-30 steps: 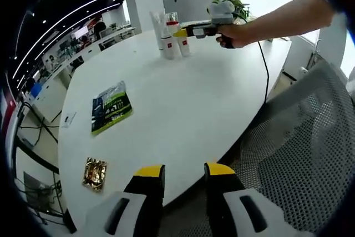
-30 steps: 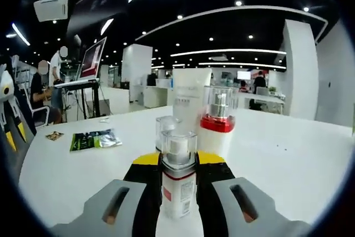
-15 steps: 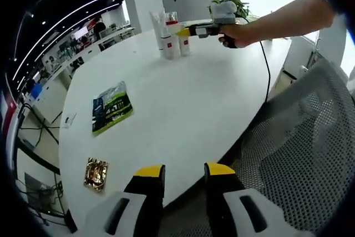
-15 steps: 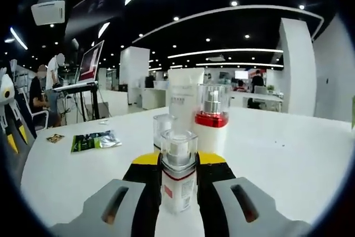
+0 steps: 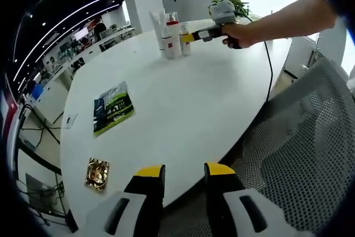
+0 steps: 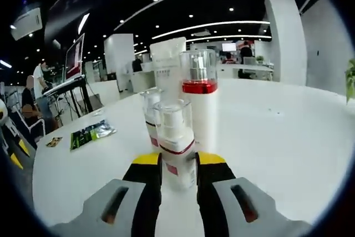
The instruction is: Arrange the skincare products in the storage area until every visible bottle or jar stands upright without overlapping.
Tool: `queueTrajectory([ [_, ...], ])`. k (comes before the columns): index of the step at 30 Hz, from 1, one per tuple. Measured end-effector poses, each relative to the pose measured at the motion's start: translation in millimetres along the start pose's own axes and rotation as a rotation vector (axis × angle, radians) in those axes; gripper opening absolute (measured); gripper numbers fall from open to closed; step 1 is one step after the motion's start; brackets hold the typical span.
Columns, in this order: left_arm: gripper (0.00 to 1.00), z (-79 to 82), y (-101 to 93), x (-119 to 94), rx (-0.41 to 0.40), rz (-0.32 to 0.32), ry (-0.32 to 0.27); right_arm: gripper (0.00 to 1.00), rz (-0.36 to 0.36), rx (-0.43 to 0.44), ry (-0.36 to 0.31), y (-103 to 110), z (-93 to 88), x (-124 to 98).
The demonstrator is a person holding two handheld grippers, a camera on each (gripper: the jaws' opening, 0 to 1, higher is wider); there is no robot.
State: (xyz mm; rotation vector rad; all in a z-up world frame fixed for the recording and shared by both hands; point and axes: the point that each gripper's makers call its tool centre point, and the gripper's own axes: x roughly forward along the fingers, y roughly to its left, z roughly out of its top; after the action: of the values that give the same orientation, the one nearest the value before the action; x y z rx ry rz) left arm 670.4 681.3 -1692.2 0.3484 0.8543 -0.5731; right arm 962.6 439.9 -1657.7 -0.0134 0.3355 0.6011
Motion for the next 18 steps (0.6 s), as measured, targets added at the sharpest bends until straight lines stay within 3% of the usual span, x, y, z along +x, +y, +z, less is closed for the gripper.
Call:
queueTrajectory([
  [18, 0.29, 0.1, 3.7, -0.3, 0.000, 0.017, -0.001, 0.21, -0.022, -0.008, 0.046, -7.8, 5.2, 10.1],
])
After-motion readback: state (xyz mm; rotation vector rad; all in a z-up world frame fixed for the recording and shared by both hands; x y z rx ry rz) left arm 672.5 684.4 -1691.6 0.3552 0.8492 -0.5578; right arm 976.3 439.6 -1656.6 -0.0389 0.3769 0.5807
